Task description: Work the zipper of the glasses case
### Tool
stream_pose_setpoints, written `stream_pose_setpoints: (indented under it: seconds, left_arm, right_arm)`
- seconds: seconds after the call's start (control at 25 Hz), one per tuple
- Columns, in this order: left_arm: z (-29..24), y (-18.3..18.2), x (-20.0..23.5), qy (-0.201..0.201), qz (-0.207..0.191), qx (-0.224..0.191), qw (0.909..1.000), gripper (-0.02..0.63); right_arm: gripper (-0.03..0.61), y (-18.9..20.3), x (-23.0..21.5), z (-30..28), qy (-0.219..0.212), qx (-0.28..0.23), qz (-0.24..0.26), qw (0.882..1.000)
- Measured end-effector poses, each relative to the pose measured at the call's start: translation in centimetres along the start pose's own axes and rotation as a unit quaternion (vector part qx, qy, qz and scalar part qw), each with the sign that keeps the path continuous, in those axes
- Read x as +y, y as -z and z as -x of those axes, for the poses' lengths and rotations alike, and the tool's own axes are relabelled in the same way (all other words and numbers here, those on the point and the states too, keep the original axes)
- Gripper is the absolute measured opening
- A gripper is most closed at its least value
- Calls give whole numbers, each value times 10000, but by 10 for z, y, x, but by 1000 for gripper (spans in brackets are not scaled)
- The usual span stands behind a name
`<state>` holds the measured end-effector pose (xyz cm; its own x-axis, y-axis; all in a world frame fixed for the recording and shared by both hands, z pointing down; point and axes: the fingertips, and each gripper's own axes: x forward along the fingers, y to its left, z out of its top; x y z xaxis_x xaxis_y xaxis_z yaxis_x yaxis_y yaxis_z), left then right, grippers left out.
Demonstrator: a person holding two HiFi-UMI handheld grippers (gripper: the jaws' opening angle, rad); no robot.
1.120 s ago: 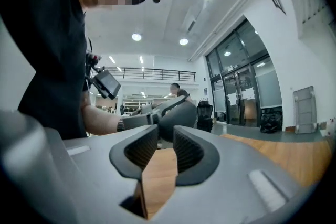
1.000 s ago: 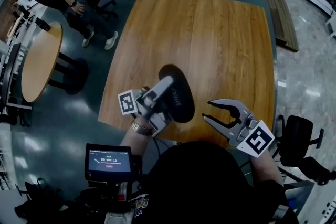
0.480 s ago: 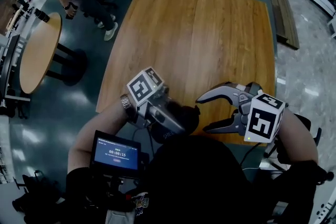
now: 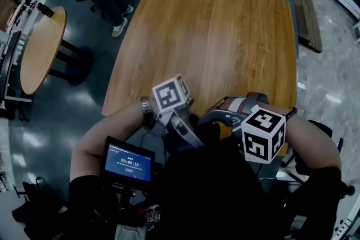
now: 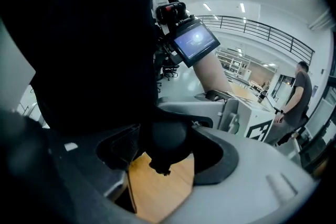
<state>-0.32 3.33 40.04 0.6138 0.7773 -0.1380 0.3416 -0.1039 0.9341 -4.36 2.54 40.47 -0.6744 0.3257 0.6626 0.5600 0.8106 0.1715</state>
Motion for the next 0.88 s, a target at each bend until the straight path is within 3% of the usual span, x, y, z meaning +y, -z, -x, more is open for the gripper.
stream_pose_setpoints:
  seconds: [0.32, 0.44, 0.52, 0.6, 0.64, 0.72, 0.8, 0.88]
  left_arm:
    - [13, -6, 3, 20, -180, -316, 9993, 278]
    - [48, -13, 13, -237, -273, -841, 9958, 279]
    - [90, -20, 21, -631, -458, -1546, 9849, 276]
    - [137, -27, 23, -1078, -731, -2484, 9599, 254]
    - [158, -29, 22, -1337, -933, -2990, 9402, 226]
    - [182, -28, 17, -1800, -1390, -3943, 8904, 196]
    - [185, -19, 18, -2038, -1665, -4666, 8444, 175]
    - [175, -6, 29, -2038, -1644, -5155, 8159, 172]
  right_arm:
    - [283, 4, 5, 13, 739, -280, -201, 9967]
    - [282, 18, 3, 33, 1134, -212, -459, 9923]
    - [284, 38, -2, 50, 1596, -272, -855, 9831]
    - [282, 70, -14, 67, 2296, -600, -1457, 9604]
    - [282, 91, -20, 73, 2680, -797, -1822, 9427]
    - [282, 137, -29, 73, 3264, -1058, -2679, 9003]
    - [282, 181, -36, 56, 3491, -1137, -3315, 8691]
    - [282, 224, -40, 30, 3521, -1059, -3631, 8561]
